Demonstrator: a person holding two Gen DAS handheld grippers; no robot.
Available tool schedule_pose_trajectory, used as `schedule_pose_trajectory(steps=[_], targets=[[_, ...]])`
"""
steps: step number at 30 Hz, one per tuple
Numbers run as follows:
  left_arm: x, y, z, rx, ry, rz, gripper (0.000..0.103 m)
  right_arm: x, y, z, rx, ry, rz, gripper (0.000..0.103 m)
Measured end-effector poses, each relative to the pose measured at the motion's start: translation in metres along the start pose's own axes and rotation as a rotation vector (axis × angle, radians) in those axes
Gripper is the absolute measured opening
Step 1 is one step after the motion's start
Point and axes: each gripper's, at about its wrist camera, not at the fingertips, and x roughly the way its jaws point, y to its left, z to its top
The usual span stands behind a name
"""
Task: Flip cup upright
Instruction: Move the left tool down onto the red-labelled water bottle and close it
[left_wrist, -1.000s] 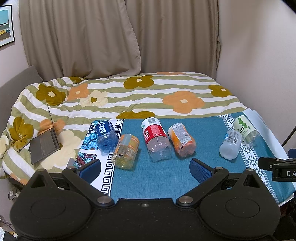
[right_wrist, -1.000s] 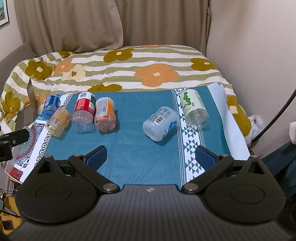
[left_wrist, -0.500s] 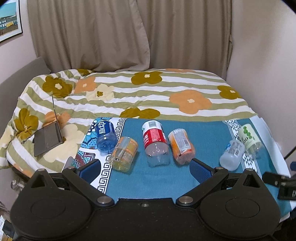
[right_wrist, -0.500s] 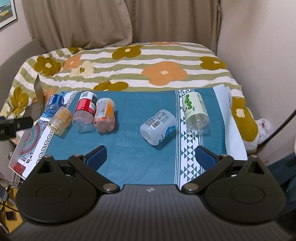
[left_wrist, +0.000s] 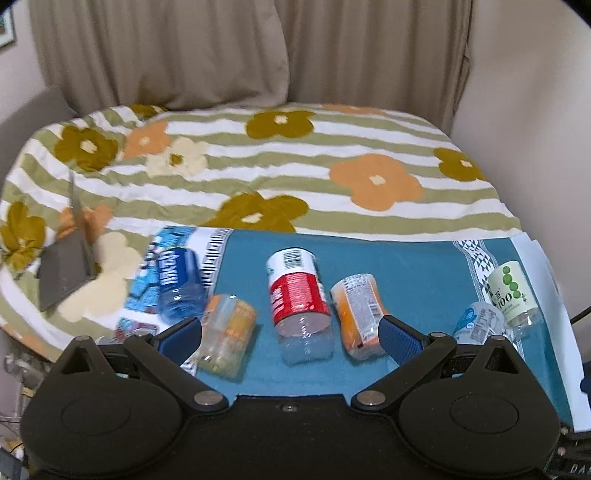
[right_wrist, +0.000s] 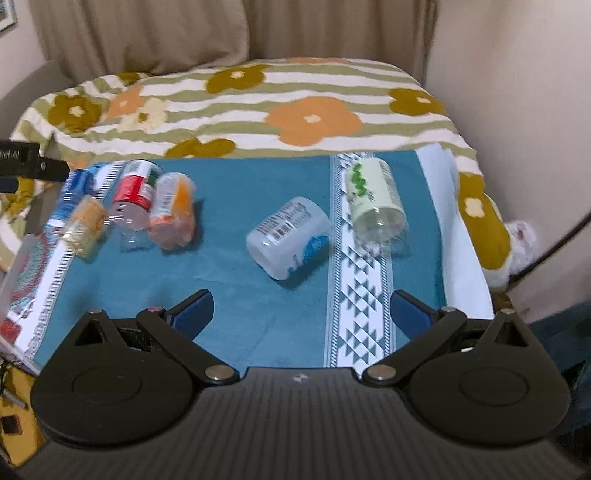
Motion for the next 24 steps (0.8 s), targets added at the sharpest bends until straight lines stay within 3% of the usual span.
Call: schedule_pose_trajectory(steps=[4,11,15,24], targets=[[0.033,0.003,0.015,0.018,0.054,-0.037,0.097,0.011,0.0,0.002,0.074,0.029,-0.029,0.103],[0.09,0.009,0.035,0.05,0.165,-0.102,0.097,0.034,0.01,0.013,0.152,0.07,-0.106,0.103],[0.119,0.009,0.039,0.08,0.236,-0.13,0.088,0.05,0.02,0.015,0.187,0.108,-0.139,0.103],[0.16,0.008,0.038,0.119,0.339,-0.158,0.086,0.072,0.038,0.017,0.222,0.166,-0.168,0.103]])
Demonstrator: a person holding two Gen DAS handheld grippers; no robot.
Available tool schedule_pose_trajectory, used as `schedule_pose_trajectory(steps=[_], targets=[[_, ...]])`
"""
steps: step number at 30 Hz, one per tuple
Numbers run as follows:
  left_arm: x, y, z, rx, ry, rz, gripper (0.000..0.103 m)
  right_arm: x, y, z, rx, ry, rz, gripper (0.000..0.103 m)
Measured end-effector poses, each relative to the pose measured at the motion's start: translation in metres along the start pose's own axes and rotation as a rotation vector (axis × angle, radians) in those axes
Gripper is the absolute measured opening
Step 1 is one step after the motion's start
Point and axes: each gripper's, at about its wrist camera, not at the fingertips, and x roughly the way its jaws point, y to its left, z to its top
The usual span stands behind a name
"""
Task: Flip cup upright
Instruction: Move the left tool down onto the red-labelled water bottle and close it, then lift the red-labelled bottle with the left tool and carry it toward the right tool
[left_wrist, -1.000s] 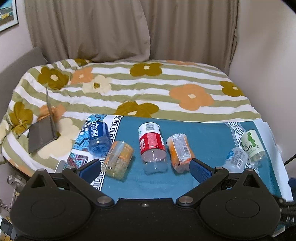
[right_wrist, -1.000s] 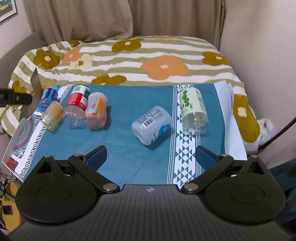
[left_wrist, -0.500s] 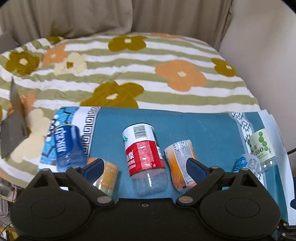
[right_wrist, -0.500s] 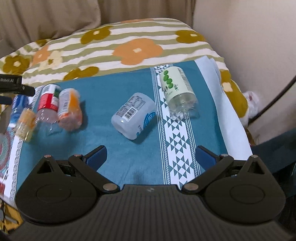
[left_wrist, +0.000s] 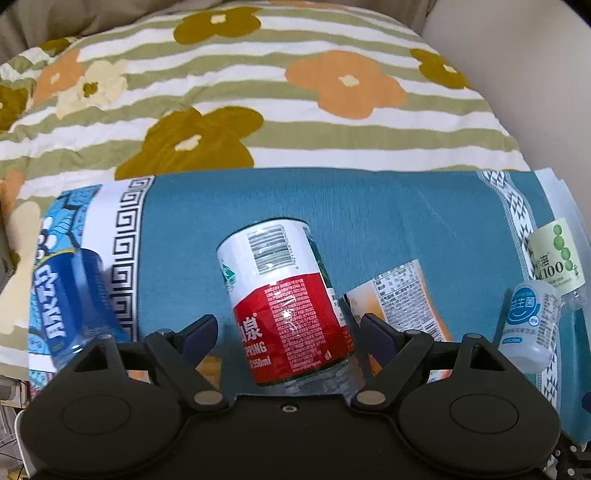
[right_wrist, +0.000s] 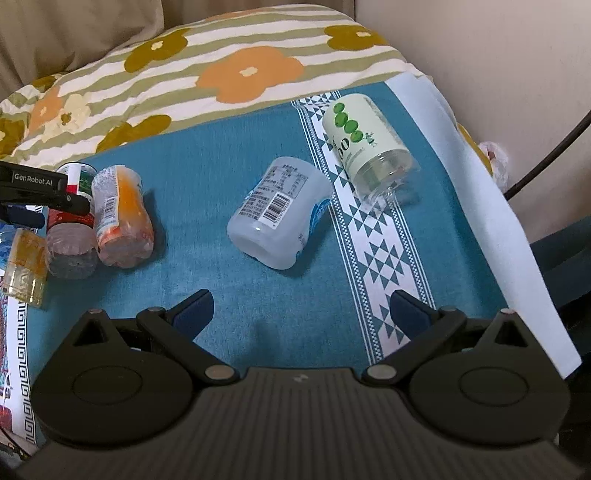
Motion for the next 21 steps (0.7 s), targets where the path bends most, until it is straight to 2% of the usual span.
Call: schedule_pose_trajectory(steps=[3,8,9,14,21], targets=[[0.009,0.0,0.001,0.0,0.033,-0.005,0.078,0.004,0.003,0.002,0.011,0.005,-0.006,0.103],[0.016,0.002,0.001,-0.005,0.056,-0.013,0.076,0.009,0.006,0.004,0.022,0.015,-0.005,0.103],[0.018,0.002,0.001,-0.005,0.061,-0.014,0.07,0.009,0.006,0.004,0.024,0.017,-0.005,0.103],[0.016,0.003,0.0,-0.019,0.056,-0.019,0.069,0.011,0.006,0.005,0.024,0.016,-0.004,0.103],[-0.002,-0.002,-0.002,-0.026,0.005,-0.006,0.069,0.008,0.002,0.008,0.014,0.004,0.013,0.103]])
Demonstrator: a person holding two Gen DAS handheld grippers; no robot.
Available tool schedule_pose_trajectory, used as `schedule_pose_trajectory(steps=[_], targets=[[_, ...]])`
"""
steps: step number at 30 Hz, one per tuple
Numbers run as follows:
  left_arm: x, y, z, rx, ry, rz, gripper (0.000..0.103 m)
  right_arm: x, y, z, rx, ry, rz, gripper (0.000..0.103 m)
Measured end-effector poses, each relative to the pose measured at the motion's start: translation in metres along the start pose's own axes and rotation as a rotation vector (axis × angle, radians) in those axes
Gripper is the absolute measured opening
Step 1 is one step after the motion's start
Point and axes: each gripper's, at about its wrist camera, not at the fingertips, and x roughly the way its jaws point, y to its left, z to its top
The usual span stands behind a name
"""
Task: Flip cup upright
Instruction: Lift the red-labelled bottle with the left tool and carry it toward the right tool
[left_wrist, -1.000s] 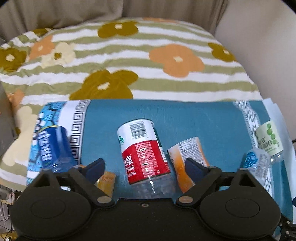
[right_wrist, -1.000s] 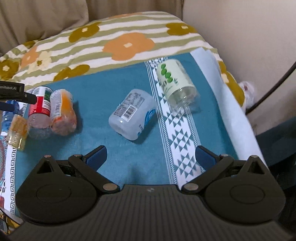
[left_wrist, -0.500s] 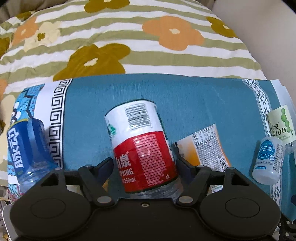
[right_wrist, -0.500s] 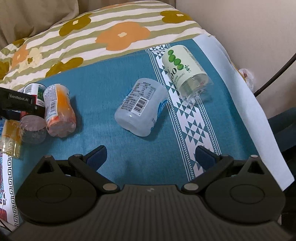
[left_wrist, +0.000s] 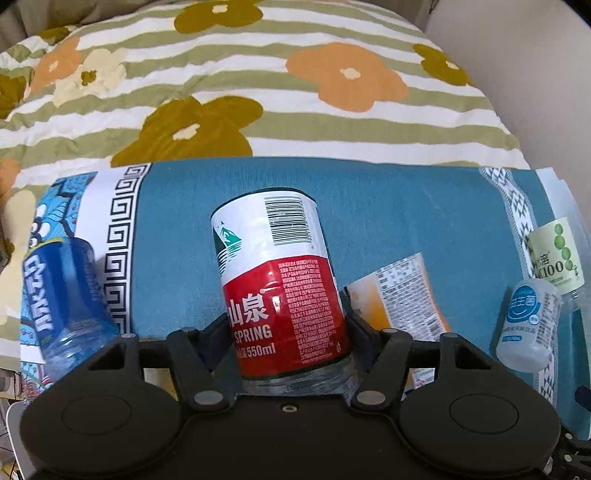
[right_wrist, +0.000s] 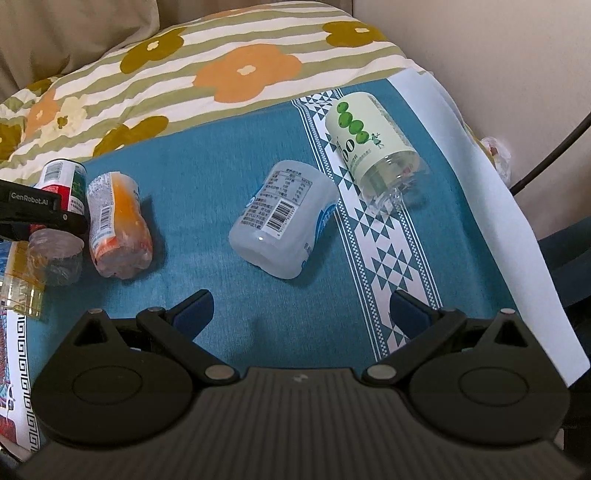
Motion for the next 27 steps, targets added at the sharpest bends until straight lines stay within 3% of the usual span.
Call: schedule_pose_trajectory(steps=[14,27], targets=[[-0.062,-0.031,-0.043,-0.046,-0.103,0.009,0.069,-0.036,-0.03,-0.007,-0.078,-0.089,0.067,0.103],[-0.031,-0.11,-0.127,0.0,-0.007,-0.009,0.069,-0.037,-0.08,-0.044,-0.135,-0.076,0.121,0.103]])
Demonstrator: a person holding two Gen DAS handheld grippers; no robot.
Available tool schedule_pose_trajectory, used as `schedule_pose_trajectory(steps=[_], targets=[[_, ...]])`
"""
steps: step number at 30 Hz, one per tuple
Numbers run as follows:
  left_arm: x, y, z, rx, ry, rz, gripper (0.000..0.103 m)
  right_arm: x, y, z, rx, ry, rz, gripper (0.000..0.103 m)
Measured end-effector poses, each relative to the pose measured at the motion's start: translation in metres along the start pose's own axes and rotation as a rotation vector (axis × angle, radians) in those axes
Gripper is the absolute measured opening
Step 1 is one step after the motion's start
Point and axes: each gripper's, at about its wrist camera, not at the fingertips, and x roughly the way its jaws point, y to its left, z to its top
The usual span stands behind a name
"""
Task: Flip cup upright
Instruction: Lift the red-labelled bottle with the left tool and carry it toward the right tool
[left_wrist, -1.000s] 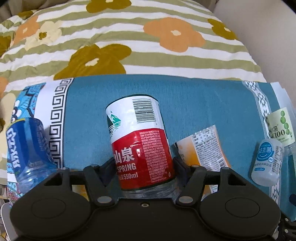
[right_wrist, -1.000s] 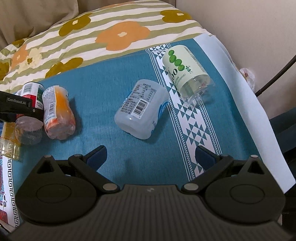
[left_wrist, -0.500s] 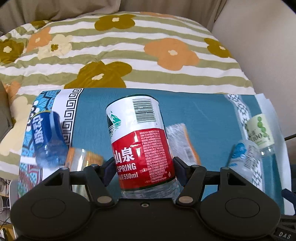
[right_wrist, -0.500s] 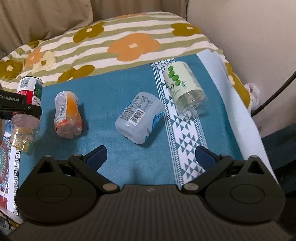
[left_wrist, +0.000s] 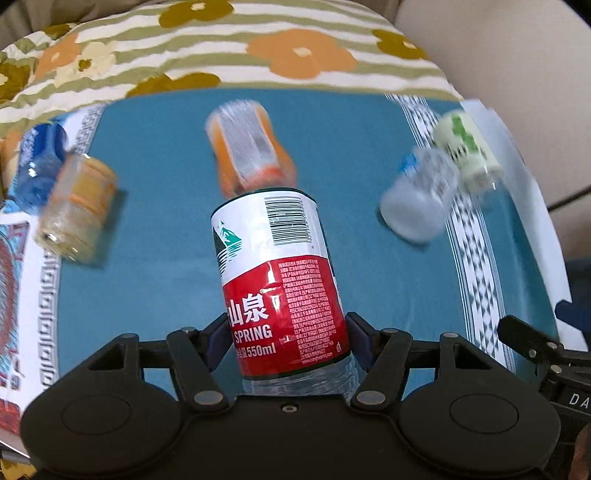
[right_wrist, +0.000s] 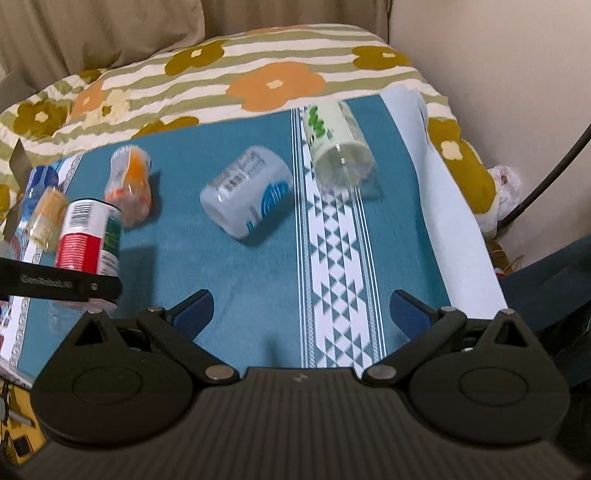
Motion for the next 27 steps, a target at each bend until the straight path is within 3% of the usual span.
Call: schedule_pose_trajectory(steps=[9,14,18,27], targets=[[0.019,-0.018,-0.018,0.055,-0.001,0.061,0.07,0.006,-0.014,-0.019,-0.021,0.018,0.023,0.103],[0.024,-0.019,-0.02,0.03,-0.001,0.059,0.071,0.007,-0.021,-0.021,-0.015,0.023,0.021,0.103],[0.021,-0.021,-0.021,0.026,-0.02,0.063,0.092,0.008,-0.024,-0.021,-0.015,0.025,0.024,0.103],[0.012,-0.025,-0.024,0.042,-0.042,0.072,0.094,0.005,-0.021,-0.02,-0.033,0.012,0.032,0.103]])
